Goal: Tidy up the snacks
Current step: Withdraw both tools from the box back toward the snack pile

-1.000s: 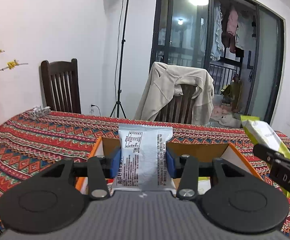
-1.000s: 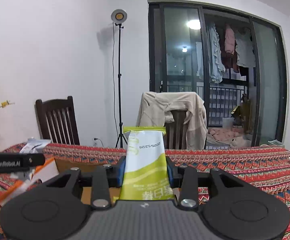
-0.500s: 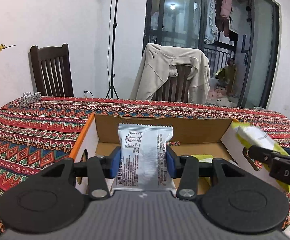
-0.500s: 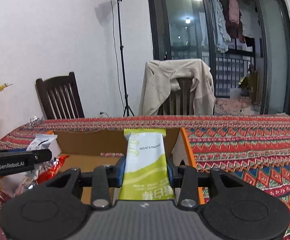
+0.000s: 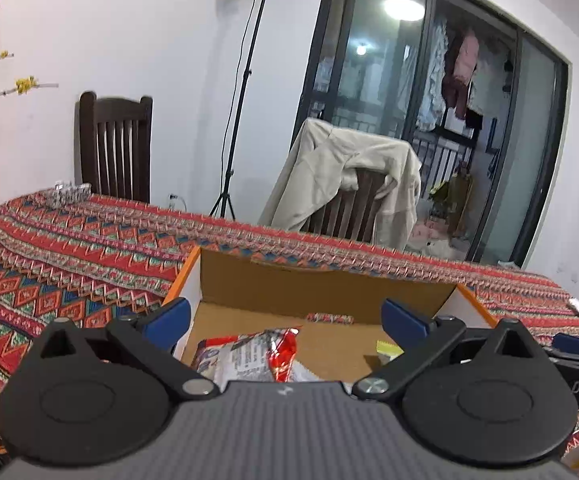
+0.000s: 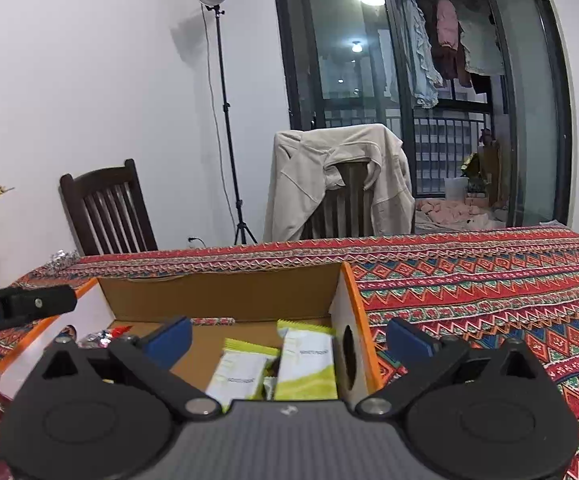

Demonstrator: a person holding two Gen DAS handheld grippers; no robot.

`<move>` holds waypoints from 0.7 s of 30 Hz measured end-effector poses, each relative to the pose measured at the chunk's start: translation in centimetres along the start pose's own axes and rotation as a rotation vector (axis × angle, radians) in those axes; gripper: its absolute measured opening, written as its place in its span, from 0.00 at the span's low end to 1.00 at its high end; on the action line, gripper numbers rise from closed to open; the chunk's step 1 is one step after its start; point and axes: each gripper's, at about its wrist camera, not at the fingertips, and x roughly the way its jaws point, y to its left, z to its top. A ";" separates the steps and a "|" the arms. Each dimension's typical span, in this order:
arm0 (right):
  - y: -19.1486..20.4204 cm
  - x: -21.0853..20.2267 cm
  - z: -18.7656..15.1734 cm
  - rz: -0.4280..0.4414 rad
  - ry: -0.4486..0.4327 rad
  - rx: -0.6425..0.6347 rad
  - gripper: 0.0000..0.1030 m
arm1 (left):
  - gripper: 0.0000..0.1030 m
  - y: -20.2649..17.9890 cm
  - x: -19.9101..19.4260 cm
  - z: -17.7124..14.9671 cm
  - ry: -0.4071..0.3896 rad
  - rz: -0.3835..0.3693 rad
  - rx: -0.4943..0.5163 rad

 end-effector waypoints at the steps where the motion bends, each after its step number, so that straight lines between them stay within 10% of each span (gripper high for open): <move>1: -0.1 0.0 0.0 -0.002 0.004 0.001 1.00 | 1.00 0.1 0.3 0.0 0.013 0.004 -0.004; 21: 0.8 -3.7 1.8 -0.006 -0.039 -0.011 1.00 | 1.00 -0.2 -3.8 2.2 -0.021 -0.038 -0.021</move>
